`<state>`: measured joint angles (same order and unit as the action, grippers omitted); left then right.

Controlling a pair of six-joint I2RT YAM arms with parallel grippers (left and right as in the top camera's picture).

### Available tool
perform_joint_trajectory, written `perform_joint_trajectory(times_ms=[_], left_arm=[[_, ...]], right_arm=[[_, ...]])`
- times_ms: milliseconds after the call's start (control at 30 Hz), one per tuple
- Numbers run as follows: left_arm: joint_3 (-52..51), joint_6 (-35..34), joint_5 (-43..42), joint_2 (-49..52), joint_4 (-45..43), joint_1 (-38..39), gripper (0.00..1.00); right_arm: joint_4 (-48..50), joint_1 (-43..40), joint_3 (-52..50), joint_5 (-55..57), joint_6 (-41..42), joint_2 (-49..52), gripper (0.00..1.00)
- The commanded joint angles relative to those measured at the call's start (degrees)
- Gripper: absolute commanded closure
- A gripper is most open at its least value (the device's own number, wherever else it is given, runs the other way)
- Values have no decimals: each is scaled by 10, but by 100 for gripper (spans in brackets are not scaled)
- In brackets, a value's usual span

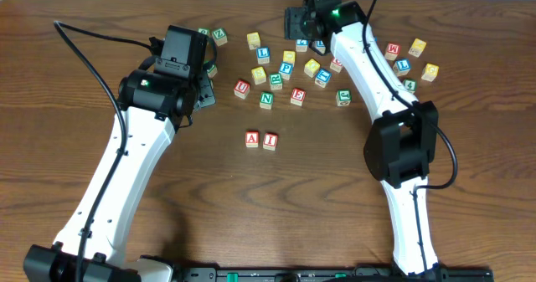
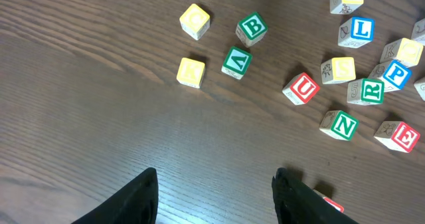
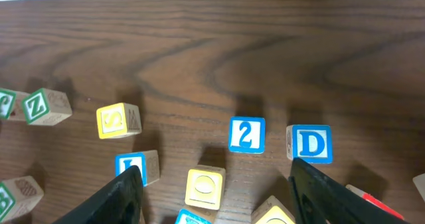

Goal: Spell out AI2
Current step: 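Move the right gripper to the blue 2 block and grasp it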

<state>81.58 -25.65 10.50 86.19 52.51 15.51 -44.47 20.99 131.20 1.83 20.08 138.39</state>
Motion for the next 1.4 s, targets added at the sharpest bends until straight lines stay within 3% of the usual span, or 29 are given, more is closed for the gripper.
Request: perform_joint_trajectory(times_ms=[0, 700, 900, 1100, 1367], left_arm=[[-3, 3, 5, -5, 3, -2, 46], [-3, 3, 5, -5, 14, -2, 46], [-3, 3, 5, -5, 14, -2, 45], [-3, 3, 5, -5, 14, -2, 45], [-3, 3, 5, -5, 14, -2, 45]], right_arm=[[4, 8, 12, 13, 14, 23, 35], [80, 8, 11, 73, 22, 95, 40], [111, 8, 11, 80, 22, 114, 53], [113, 8, 11, 88, 22, 126, 53], [112, 7, 11, 99, 15, 127, 64]])
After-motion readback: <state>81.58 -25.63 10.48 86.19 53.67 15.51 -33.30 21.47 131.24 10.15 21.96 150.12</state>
